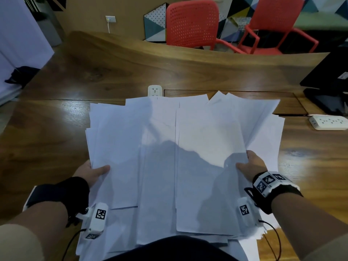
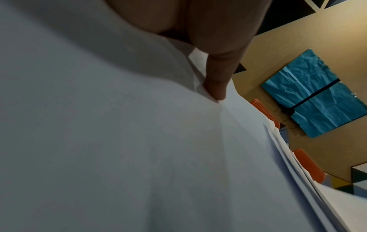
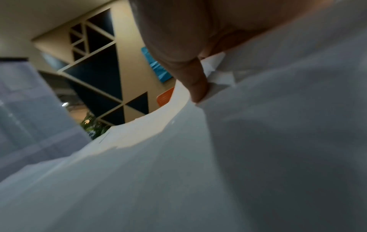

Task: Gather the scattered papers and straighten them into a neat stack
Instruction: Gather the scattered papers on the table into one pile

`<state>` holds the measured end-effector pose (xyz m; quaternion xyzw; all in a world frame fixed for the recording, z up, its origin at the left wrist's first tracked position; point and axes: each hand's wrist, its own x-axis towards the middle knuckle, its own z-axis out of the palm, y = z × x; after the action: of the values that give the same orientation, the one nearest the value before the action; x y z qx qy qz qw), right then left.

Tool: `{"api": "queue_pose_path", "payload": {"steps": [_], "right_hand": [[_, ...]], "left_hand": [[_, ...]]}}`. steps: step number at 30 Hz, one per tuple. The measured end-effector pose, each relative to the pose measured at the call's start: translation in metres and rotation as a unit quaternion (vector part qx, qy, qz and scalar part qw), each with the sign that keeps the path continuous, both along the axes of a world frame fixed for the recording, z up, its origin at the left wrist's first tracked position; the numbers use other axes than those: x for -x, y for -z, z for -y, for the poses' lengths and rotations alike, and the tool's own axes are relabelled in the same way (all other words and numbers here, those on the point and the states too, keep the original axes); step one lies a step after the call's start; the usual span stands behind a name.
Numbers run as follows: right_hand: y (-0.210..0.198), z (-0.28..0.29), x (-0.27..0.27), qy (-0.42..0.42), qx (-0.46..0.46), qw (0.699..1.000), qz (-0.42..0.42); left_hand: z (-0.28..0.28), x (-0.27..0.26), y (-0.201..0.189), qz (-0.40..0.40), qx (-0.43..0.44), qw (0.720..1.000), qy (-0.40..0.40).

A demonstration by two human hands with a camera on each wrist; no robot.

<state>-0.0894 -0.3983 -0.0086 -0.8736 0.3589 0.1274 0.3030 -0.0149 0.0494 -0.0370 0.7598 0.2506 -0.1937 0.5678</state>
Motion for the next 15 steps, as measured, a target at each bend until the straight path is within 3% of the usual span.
{"api": "queue_pose_path", "payload": {"steps": [5, 10, 15], "right_hand": [[-0.016, 0.019, 0.002, 0.018, 0.038, 0.999, 0.012], [-0.02, 0.02, 0.002, 0.001, 0.091, 0.995, -0.049], [-0.006, -0.015, 0.004, -0.02, 0.029, 0.996, -0.084]], "left_hand": [[-0.004, -0.002, 0.003, -0.009, 0.0, 1.0, 0.014], [-0.003, -0.001, 0.002, 0.001, -0.005, 1.0, 0.022], [0.001, 0.007, -0.006, 0.033, -0.021, 0.997, 0.059]]}}
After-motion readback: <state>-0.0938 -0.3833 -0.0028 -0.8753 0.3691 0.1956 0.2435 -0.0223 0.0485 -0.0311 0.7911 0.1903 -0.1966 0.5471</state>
